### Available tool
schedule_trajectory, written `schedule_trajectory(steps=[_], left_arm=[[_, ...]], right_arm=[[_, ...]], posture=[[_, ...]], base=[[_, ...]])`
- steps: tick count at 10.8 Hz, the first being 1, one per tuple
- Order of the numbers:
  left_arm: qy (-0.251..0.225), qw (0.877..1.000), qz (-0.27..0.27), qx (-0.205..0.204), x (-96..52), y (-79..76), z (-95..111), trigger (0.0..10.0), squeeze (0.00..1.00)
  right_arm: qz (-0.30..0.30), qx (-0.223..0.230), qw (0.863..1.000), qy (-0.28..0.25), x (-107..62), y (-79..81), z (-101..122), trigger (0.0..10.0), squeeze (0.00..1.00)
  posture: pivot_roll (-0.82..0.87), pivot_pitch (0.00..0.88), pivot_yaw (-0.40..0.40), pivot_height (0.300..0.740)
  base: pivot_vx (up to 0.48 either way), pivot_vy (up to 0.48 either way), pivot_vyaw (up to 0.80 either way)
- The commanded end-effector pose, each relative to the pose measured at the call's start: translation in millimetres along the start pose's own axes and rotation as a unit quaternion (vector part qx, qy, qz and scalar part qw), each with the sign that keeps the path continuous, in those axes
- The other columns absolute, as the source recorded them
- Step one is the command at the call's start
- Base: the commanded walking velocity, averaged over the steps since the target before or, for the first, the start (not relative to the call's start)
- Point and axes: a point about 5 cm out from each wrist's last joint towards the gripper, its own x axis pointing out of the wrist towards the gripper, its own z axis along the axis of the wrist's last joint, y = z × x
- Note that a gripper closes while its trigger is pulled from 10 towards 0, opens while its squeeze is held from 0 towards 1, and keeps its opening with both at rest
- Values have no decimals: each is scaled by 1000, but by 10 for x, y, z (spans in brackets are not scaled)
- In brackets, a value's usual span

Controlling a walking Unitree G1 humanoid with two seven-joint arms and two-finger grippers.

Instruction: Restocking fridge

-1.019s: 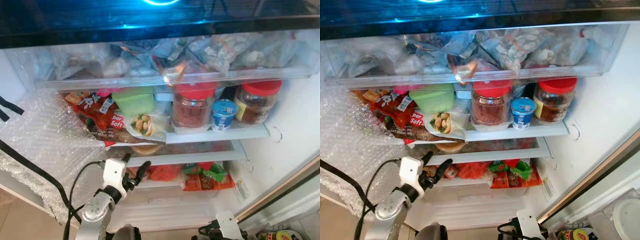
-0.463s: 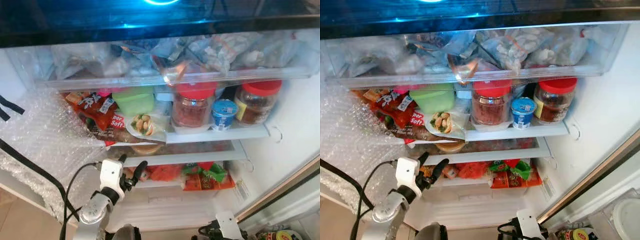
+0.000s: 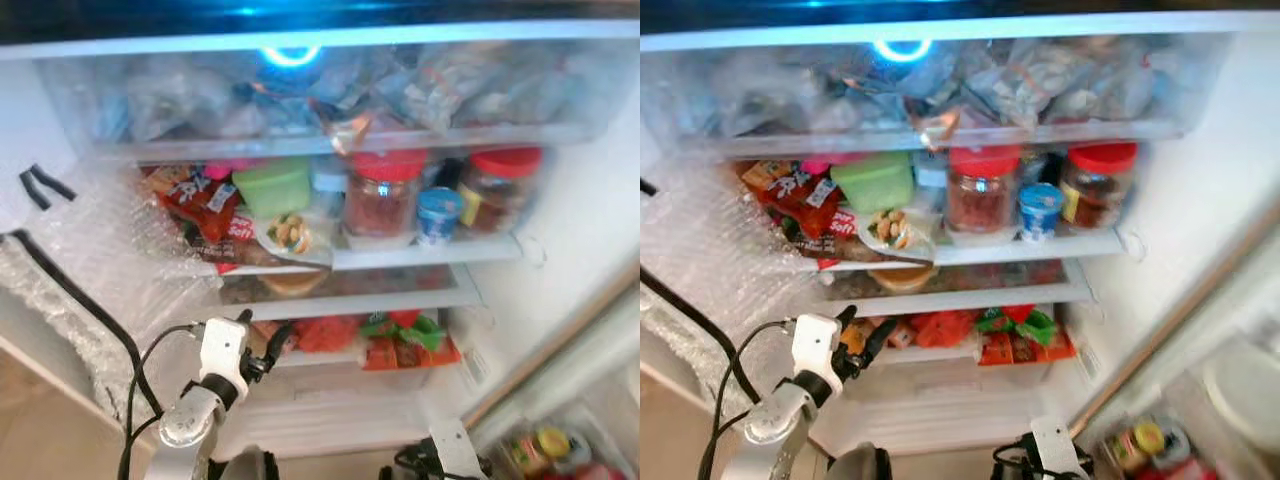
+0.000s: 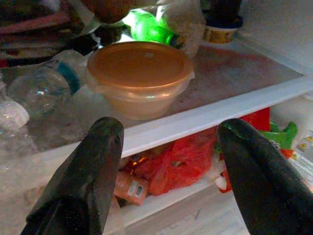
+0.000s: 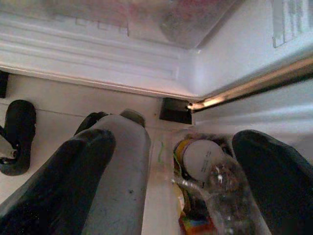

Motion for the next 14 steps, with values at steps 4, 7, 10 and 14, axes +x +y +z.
schedule_trajectory(steps=[4,7,10,14], left_arm=[[10,1000,13,7,1,66,-6,10000,0],[17,1000,21,3,-34,96,-40,10000,0],[50,996,70,-12,-167,229,-220,10000,0],[228,957,174,-31,-522,495,-921,10000,0]], right_arm=[[21,-7,998,63,-66,108,-331,10000,0],[22,-7,998,62,-65,111,-328,10000,0],[22,-8,998,62,-65,110,-328,10000,0],[23,-8,998,62,-64,108,-323,10000,0]], posture=[[-48,29,29,662],[-46,20,30,662],[-41,29,27,662],[-36,44,22,662]], base=[[-283,0,0],[-295,0,0],[-306,0,0],[0,0,0]])
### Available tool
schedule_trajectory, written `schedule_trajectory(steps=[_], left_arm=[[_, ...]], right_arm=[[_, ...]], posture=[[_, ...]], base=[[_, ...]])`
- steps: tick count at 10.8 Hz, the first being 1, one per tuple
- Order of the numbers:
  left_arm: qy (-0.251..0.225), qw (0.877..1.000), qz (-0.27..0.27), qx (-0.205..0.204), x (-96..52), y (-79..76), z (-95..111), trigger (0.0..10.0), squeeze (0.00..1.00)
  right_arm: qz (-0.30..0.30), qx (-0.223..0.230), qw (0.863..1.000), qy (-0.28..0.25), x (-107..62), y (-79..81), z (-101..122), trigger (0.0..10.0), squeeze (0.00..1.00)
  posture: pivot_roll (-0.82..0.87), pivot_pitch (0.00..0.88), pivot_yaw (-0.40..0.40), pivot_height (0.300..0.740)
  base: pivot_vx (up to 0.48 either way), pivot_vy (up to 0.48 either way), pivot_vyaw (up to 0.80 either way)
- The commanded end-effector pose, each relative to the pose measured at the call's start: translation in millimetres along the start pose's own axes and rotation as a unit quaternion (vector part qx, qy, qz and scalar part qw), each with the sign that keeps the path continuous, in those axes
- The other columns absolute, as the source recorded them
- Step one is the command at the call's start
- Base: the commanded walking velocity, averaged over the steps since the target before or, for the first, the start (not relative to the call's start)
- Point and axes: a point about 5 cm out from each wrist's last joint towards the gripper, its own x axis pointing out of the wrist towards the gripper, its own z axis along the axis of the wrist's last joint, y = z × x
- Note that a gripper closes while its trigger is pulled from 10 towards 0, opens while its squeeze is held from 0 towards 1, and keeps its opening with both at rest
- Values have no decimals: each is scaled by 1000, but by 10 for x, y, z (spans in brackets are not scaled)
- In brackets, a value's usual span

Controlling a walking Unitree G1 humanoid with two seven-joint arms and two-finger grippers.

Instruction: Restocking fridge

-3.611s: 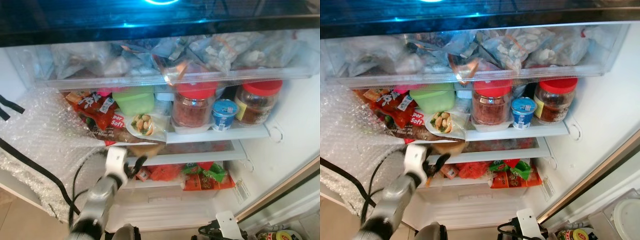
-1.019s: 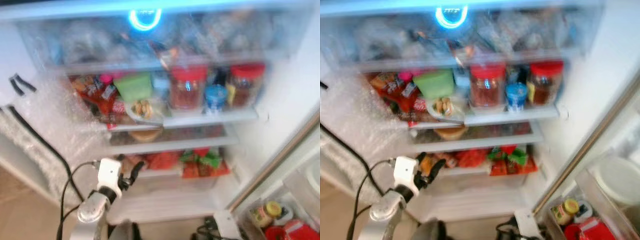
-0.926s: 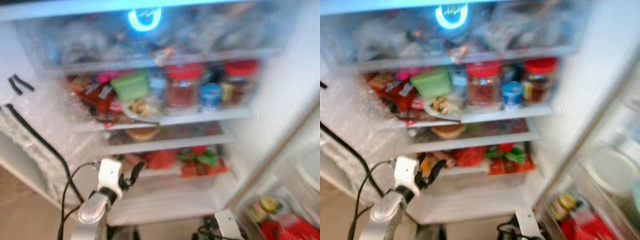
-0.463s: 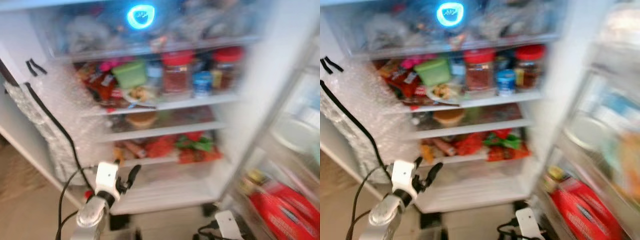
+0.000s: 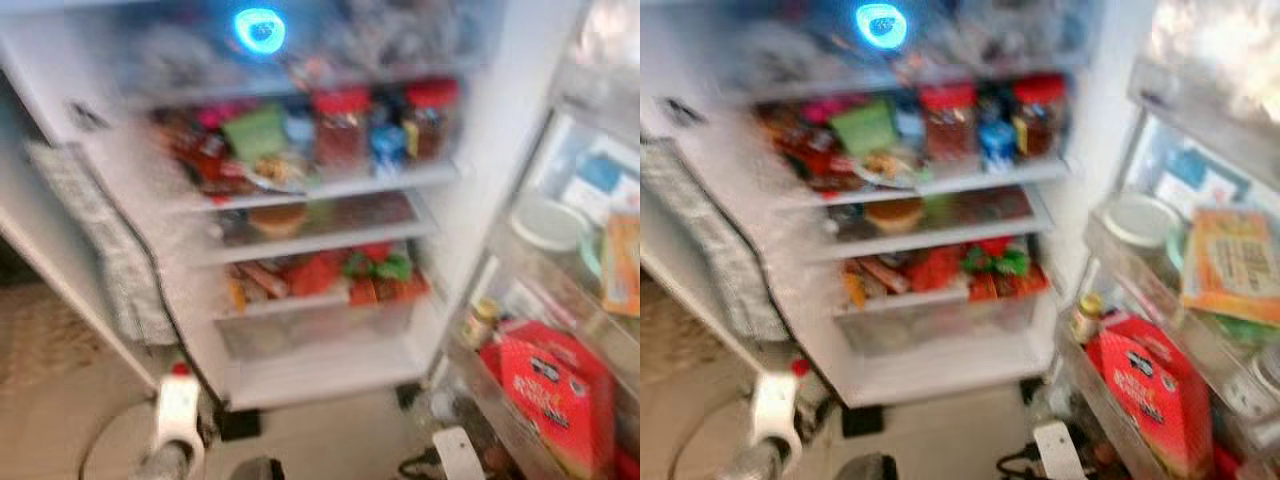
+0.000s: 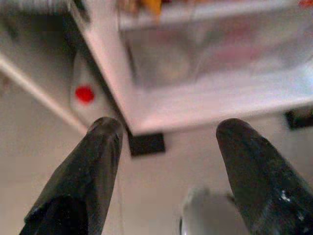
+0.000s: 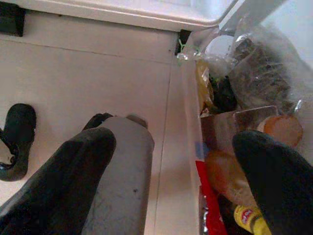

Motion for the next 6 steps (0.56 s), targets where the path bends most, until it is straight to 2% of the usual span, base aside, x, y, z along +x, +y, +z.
schedule_trajectory(steps=[1,3,5,6], left_arm=[[16,1000,12,-1,20,68,-20,10000,0],[68,996,36,-36,-6,97,-221,10000,0],[90,995,28,-43,-8,18,-315,10000,0],[97,995,19,-32,-16,-21,-351,10000,0]], right_arm=[[19,-4,999,41,-32,107,-206,10000,0],[20,-5,999,41,-31,108,-201,10000,0],[20,-5,999,41,-32,111,-203,10000,0],[20,-4,999,40,-32,112,-203,10000,0]], posture=[[-33,44,23,662],[-37,48,21,662],[-38,51,22,662],[-38,51,22,662]], base=[[0,0,0],[0,0,0],[0,0,0],[0,259,0]])
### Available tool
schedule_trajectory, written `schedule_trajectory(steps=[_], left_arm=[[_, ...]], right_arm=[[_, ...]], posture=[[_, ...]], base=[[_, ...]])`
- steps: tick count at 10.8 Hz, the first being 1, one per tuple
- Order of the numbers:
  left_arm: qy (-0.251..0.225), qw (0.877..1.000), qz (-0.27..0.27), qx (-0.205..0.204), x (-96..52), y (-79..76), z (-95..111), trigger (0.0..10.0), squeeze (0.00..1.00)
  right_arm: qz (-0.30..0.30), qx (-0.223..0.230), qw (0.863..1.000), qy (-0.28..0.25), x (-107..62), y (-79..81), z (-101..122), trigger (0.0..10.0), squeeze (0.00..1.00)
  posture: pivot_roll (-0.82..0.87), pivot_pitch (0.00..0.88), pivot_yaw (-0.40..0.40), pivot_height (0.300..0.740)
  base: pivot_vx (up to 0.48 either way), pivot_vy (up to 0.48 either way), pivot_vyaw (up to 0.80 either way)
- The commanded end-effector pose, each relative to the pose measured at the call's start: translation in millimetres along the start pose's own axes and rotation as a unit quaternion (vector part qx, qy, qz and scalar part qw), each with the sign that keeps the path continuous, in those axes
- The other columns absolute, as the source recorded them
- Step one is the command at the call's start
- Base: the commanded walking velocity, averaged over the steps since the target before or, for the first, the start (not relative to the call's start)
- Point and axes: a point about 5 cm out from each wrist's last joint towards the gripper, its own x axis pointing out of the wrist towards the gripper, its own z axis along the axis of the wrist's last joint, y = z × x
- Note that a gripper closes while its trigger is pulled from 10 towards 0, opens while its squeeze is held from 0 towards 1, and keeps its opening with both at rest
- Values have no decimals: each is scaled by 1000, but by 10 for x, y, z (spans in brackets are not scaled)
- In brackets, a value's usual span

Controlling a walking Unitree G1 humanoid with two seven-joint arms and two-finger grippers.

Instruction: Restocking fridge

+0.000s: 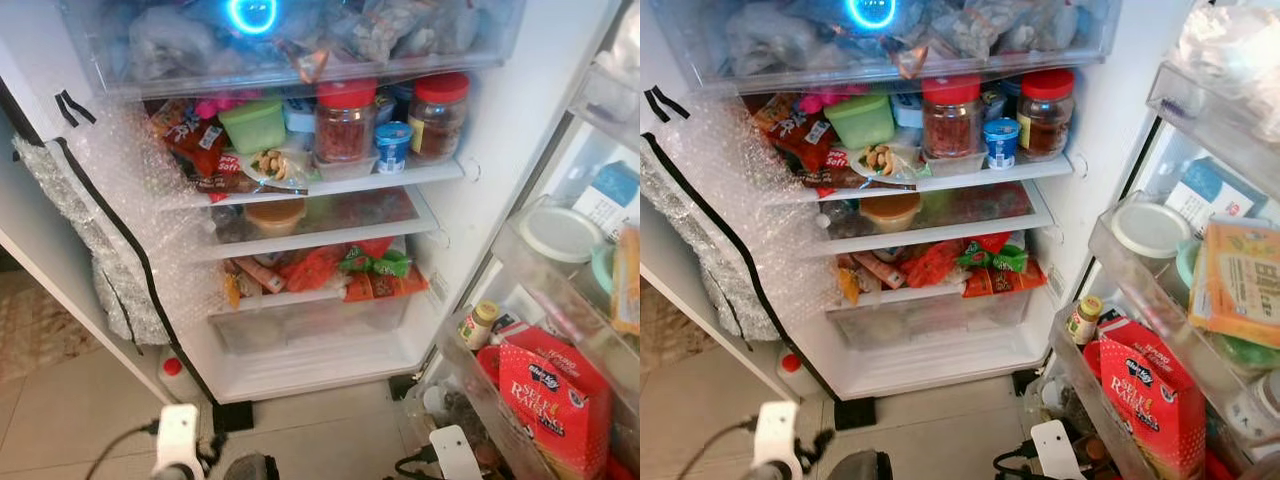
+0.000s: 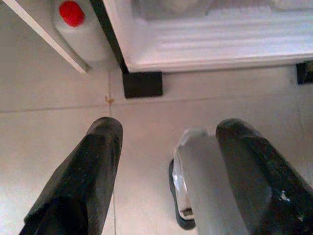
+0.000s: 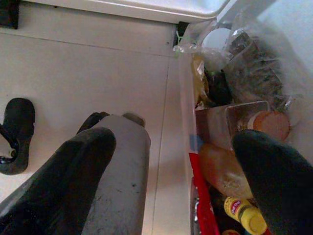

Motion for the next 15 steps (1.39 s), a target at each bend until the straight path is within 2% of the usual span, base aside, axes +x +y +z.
schedule_trajectory(steps=[1,5,9,10,15], left_arm=[[4,1000,1,4,-9,16,-33,10000,0],[19,1000,6,8,-40,67,-127,10000,0],[28,1000,2,13,-31,48,-136,10000,0],[31,999,-5,26,-30,29,-142,10000,0],[29,999,0,23,-34,56,-138,10000,0]], right_arm=[[20,0,999,43,-38,110,-225,10000,0],[23,7,999,41,-38,123,-224,10000,0],[30,-1,999,35,-37,130,-212,10000,0],[32,0,999,36,-38,131,-215,10000,0],[28,11,999,39,-42,132,-235,10000,0]], posture=[[-38,55,25,662],[-35,49,30,662],[-35,43,31,662],[-34,41,31,662],[-34,30,33,662]], base=[[0,480,0],[0,480,0],[0,480,0],[0,337,0],[0,263,0]])
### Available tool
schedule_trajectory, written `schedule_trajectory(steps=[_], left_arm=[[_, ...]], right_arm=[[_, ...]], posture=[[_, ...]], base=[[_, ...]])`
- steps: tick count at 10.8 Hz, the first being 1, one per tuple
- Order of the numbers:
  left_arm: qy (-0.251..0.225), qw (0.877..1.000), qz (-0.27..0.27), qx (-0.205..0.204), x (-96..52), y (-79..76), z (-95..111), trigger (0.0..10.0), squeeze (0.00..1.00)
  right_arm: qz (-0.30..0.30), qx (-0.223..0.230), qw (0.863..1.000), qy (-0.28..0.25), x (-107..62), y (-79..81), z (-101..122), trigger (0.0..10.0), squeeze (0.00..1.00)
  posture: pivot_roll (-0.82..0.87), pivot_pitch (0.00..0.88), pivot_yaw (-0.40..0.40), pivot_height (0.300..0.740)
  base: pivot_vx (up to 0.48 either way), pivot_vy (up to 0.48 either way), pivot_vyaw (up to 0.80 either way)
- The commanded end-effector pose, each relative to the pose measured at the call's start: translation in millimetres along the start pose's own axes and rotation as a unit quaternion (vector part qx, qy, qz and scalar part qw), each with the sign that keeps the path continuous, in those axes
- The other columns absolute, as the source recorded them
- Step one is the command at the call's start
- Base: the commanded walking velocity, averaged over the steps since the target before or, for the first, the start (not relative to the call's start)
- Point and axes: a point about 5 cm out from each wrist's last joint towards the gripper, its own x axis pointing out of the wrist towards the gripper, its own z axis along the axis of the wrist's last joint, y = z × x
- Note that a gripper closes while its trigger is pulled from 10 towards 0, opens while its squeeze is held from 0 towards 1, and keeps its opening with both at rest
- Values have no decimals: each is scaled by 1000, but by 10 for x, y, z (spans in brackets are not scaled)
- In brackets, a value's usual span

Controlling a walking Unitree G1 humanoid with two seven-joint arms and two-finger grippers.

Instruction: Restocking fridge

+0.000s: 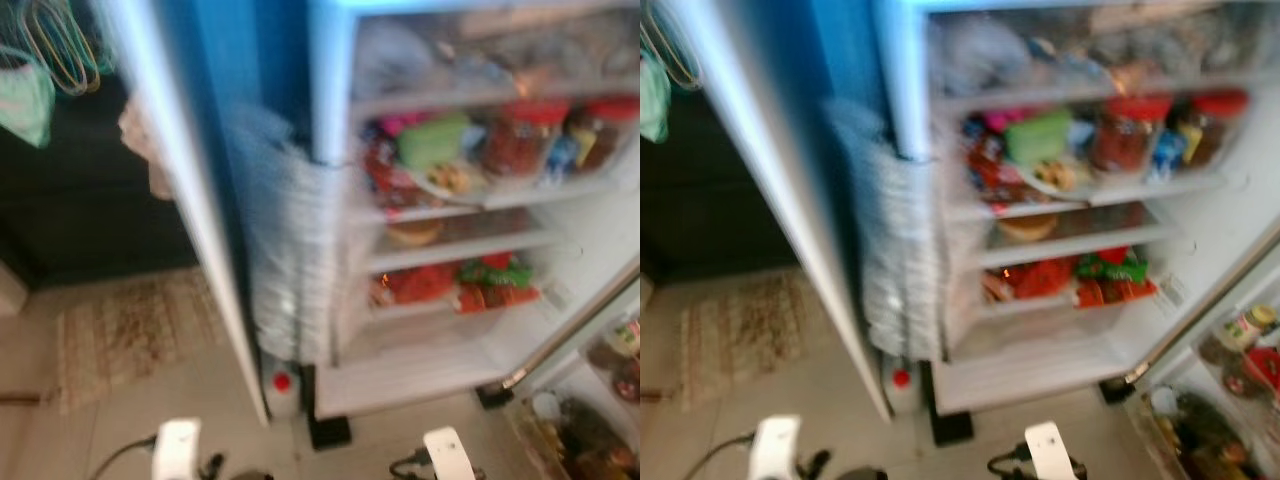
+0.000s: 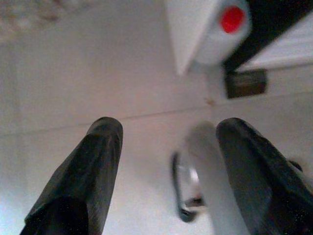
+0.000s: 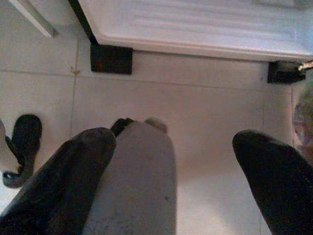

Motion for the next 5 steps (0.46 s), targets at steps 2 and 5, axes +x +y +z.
schedule_trajectory(steps=[2,5], left_arm=[[-2,1000,-7,-2,7,-38,9,10000,0],[-8,1000,-8,0,11,-55,30,10000,0]], right_arm=[[8,5,999,40,-40,46,-221,10000,0],[9,8,999,41,-39,49,-219,10000,0]], posture=[[-33,36,33,662],[-32,39,32,662]], base=[[0,163,0],[0,0,0]])
